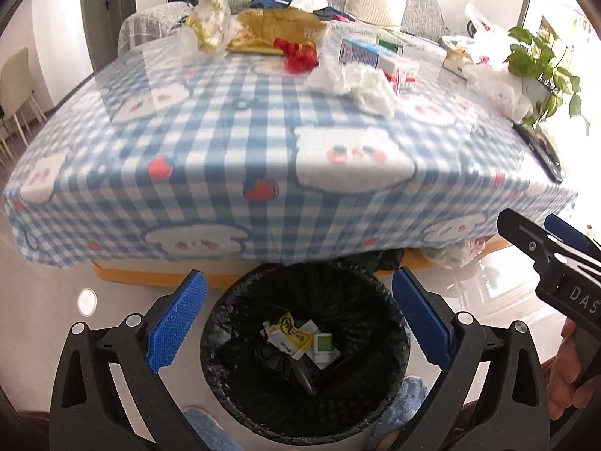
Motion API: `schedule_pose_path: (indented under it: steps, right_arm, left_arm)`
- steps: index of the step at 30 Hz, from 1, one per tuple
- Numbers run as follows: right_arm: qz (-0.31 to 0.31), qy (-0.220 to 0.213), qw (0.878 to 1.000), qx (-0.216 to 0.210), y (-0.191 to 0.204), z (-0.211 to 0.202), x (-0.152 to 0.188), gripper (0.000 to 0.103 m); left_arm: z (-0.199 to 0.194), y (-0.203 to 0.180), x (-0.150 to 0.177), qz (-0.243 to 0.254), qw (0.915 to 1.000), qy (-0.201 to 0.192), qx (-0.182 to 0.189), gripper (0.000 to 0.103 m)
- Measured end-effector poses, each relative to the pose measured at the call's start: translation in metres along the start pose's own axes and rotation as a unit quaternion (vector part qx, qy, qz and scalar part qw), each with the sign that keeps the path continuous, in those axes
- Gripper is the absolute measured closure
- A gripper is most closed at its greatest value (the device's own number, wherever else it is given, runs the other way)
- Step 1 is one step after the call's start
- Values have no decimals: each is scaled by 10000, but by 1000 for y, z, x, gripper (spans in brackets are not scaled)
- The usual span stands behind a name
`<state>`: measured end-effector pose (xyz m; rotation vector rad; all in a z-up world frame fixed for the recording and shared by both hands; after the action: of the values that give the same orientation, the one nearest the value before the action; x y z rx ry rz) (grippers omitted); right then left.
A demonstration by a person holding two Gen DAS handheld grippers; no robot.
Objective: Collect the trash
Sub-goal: 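Move both open tools back over the table toward the tissue and green box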
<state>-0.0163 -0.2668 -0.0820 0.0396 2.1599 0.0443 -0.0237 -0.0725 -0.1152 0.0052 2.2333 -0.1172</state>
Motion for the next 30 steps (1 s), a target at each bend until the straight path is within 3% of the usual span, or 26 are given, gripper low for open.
schedule_pose_path:
  steps: [15,30]
  right_arm:
    - [38,-212,9997,146,-31,27,-59,9]
    - [92,-178,9994,284,-52,100,-120,9]
  left_arm:
    - [19,-8,-67,84,9997,-207,-46,6]
    - [71,-24,-108,196,9996,-177,43,6]
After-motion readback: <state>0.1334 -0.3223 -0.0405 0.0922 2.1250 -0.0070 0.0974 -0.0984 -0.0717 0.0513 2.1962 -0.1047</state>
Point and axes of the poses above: each gripper's, at about its wrist camera, not at the fingertips, and z roughly the way its jaws point, y to its left, x to its underside, the point moved 3 cm from there along z, roughly the way its jaws point, and after that the axes turned 15 degrees about -y, right-handed, at the moved point
